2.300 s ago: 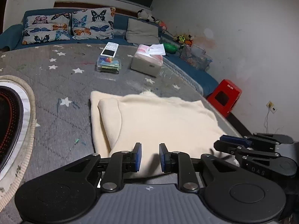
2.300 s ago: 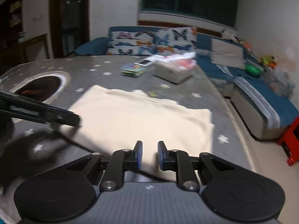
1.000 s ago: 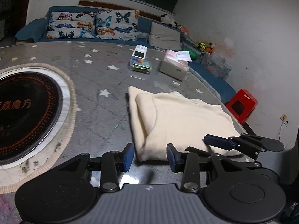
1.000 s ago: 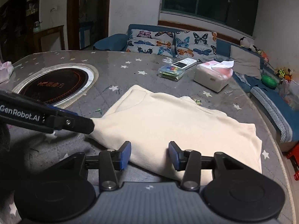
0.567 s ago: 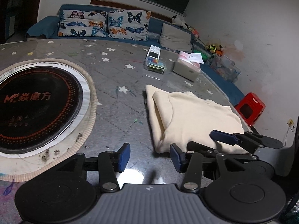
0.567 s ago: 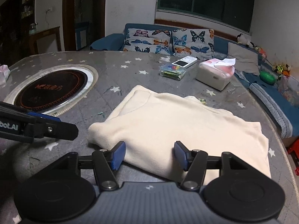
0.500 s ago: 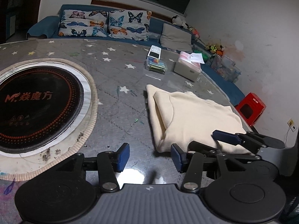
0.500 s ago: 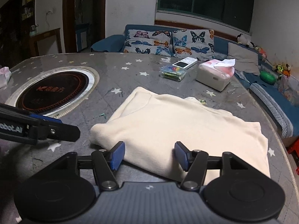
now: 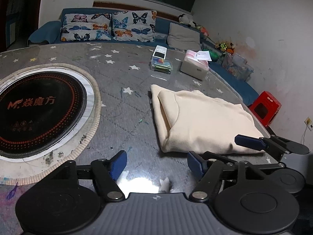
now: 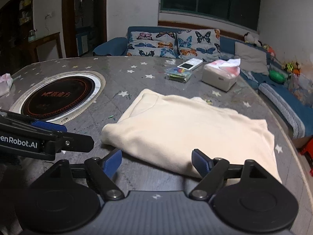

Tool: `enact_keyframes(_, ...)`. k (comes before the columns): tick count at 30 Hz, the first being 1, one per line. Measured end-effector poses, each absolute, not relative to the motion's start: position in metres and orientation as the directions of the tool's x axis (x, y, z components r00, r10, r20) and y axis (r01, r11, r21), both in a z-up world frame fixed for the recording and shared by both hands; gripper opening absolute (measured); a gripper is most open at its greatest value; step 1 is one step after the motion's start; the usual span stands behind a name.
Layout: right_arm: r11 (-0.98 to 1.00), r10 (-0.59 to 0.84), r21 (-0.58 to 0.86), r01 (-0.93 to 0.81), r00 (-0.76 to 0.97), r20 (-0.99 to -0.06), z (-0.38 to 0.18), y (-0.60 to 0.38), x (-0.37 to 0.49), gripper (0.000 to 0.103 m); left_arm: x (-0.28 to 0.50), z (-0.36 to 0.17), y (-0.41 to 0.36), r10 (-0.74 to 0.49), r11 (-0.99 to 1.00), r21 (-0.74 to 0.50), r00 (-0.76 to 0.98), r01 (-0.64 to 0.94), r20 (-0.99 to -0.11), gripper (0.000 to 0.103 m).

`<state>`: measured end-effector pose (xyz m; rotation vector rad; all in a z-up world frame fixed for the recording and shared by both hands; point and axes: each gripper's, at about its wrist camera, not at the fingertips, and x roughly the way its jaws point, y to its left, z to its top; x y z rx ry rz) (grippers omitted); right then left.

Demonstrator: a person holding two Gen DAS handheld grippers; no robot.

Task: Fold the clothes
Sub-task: 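Open both grippers and withdraw them from the folded sweatshirt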

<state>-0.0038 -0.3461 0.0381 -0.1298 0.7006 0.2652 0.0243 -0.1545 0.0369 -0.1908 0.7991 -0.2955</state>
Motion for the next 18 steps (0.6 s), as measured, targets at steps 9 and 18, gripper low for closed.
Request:
enact_keyframes(9, 0.971, 0.162, -0.028, -0.238, 0.738, -0.655, 0.037, -0.35, -0.016, 0.093, 0.019, 0.036, -0.154, -0.315, 0.948, -0.262, 0.665, 0.183, -0.677, 0.089)
enact_keyframes(18, 0.982, 0.123, -0.028, -0.189, 0.739, -0.663, 0.035, -0.354, -0.029, 0.102, 0.011, 0.037, -0.151, -0.304, 0.951, -0.258, 0.674, 0.172, -0.673, 0.097)
